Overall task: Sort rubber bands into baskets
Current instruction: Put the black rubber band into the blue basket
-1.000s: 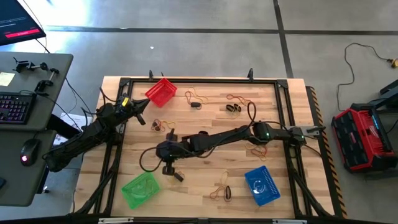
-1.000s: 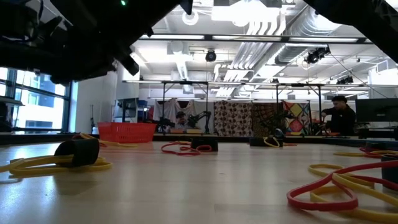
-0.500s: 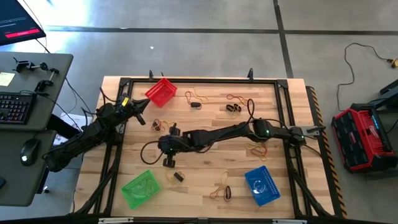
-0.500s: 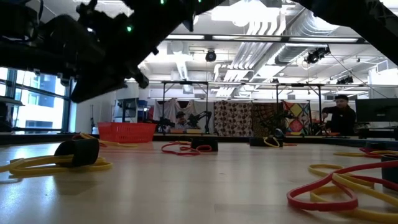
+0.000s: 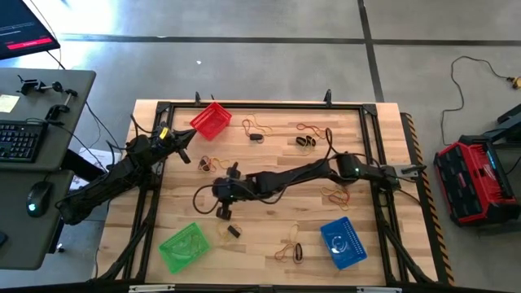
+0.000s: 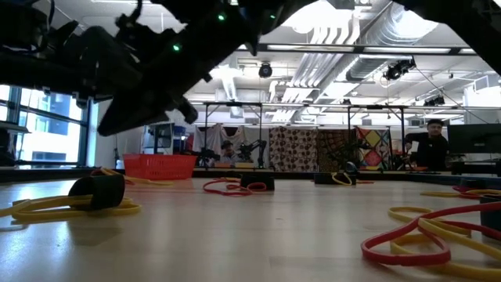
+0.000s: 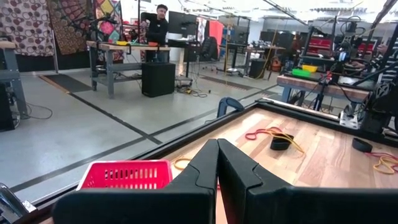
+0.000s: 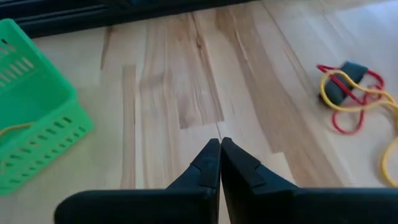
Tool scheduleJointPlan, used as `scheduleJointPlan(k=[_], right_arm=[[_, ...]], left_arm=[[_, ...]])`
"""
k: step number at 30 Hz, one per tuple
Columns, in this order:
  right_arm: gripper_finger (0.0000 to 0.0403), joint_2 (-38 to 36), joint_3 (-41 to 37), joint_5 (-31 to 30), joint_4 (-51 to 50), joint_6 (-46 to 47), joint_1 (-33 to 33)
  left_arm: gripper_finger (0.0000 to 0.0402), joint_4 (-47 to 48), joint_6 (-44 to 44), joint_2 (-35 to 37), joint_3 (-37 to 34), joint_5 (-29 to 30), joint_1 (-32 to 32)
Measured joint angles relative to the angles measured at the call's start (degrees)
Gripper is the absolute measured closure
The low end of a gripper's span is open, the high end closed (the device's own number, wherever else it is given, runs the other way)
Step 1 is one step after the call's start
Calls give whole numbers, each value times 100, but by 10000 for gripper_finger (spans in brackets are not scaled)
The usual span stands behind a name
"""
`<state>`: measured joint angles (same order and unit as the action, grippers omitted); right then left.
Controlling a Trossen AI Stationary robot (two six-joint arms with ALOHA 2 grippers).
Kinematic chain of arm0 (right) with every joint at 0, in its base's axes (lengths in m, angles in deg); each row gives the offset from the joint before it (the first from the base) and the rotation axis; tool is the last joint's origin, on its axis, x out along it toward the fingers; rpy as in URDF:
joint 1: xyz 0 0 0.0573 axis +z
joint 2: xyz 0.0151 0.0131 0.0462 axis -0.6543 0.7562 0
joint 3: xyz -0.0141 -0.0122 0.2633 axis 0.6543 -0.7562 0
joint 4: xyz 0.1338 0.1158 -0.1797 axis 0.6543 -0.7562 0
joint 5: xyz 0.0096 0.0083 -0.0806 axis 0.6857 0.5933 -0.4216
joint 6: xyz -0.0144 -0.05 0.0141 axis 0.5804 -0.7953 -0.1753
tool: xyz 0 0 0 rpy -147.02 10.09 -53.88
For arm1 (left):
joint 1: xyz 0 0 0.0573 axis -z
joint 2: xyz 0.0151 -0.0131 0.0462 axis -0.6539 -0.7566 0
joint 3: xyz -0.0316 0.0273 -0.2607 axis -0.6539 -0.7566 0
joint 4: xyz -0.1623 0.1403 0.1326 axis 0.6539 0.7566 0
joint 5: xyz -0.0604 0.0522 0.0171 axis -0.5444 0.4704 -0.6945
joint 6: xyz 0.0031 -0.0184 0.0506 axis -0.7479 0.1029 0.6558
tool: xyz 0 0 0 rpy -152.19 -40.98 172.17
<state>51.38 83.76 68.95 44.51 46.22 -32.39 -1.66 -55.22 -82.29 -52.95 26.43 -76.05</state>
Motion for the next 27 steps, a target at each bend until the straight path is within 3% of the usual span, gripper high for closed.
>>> scheduleJointPlan(k=[7,14,21,27], right_arm=[[403,-942,-1734,-111,1326,351,-51],[403,-1851,-3340,-650,2389,751,-42],[403,-2470,-4247,-1113,2667,916,4],[403,-2937,-4699,-1159,2673,920,-30]], left_arm=[[401,2,-2,0,0,4,-1],[401,5,-1,0,0,-2,-1],[401,7,-1,0,0,0,-1],[401,5,0,0,0,0,-1]])
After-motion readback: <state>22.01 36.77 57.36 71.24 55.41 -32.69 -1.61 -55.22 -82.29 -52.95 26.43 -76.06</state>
